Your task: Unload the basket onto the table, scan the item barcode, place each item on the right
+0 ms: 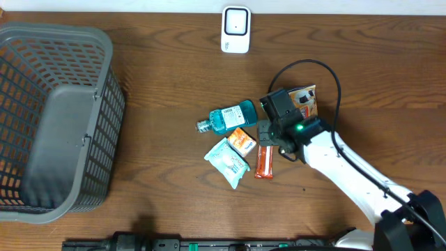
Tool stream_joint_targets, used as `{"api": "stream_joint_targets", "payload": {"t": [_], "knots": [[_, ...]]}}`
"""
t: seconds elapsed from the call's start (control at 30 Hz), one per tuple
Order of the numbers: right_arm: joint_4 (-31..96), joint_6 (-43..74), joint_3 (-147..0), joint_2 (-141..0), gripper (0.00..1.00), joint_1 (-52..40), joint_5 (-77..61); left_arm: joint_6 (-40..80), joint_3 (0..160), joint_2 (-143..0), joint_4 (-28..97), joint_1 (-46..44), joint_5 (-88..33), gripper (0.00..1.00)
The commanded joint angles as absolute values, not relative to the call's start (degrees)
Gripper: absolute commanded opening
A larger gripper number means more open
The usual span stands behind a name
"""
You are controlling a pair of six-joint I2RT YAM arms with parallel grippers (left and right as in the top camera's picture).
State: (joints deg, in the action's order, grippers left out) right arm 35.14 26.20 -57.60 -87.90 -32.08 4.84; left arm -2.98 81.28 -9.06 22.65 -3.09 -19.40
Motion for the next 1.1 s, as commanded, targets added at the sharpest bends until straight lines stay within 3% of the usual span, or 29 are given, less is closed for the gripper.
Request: {"api": "stream_joint_targets", "payload": {"t": [0.0,0.33,0.83,0.87,0.9,0.93,0.97,1.07], "knots": [[35.2,28.4,-55.1,-89.8,0.01,-34.6,5.0,-2.7,81.1,-8.4,22.4,-2.9,-19.9,0.98],[31.1,34.6,-50.3,-99.2,0.01,-36.1,6.5,-2.7,81.1,-8.4,22.4,-2.9,-19.9,0.98],[41.0,31.3,-57.1,-86.2,0.03,-36.1,5.9,-2.7,81.1,-8.4,22.4,-2.9,-19.9,0.98],[42.0,32.1,-57.1,-85.9,0.29,-36.1,5.0,-2.7,81.1,-8.4,22.4,-2.9,-19.9,0.98],[43.3,33.8,-57.1,-85.8,0.62,-36.0,4.1,-2.7,81.1,-8.4,22.4,-2.9,-19.9,0.98],[44.6,35.2,-57.1,-85.8,0.87,-36.0,3.3,-2.7,81.1,-8.4,22.4,-2.9,-19.9,0.98],[45.5,36.0,-57.1,-85.8,0.97,-36.0,2.3,-2.7,81.1,-8.4,22.4,-2.9,-19.9,0.98],[45.6,36.0,-57.0,-85.9,0.99,-36.1,-0.5,-2.7,81.1,-8.4,22.4,-2.9,-19.9,0.98]]}}
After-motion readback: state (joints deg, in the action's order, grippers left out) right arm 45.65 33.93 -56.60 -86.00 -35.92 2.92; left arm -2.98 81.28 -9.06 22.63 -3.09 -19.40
